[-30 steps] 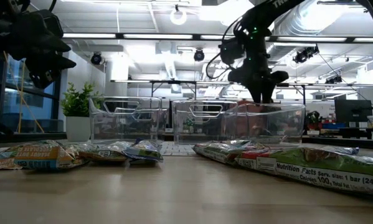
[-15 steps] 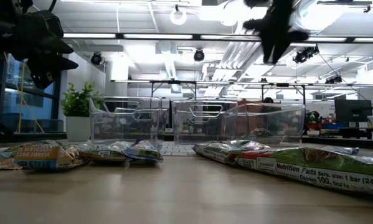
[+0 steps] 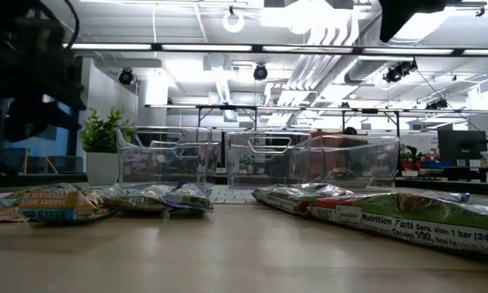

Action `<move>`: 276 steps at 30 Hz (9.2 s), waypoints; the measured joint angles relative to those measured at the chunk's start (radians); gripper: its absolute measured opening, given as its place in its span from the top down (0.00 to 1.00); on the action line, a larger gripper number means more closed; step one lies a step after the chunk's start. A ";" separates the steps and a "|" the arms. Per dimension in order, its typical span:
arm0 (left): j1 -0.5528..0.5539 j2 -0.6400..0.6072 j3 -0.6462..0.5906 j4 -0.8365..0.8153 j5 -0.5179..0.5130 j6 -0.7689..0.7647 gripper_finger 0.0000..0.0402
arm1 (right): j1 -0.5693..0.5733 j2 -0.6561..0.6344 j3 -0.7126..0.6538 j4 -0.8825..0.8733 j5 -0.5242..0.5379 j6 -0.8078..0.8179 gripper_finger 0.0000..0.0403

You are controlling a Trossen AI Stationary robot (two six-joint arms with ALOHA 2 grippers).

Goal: Pick and place Granola Bars by type
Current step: Put the yellow granola bar into the right transparent bin

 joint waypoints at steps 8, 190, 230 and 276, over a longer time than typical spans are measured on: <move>0.000 0.188 0.001 0.083 0.036 -0.538 0.65 | 0.078 0.000 -0.001 -0.087 0.117 -0.046 1.00; 0.530 2.178 2.125 -0.048 0.340 0.576 0.82 | 0.063 -0.609 -0.666 0.234 -0.048 -0.062 1.00; 0.013 1.781 1.909 -1.039 -0.138 0.089 0.52 | 0.063 -0.608 -0.666 0.234 -0.088 -0.061 1.00; -0.278 1.608 1.031 -0.276 0.112 -1.079 0.52 | 0.063 -0.609 -0.666 0.227 -0.294 -0.432 1.00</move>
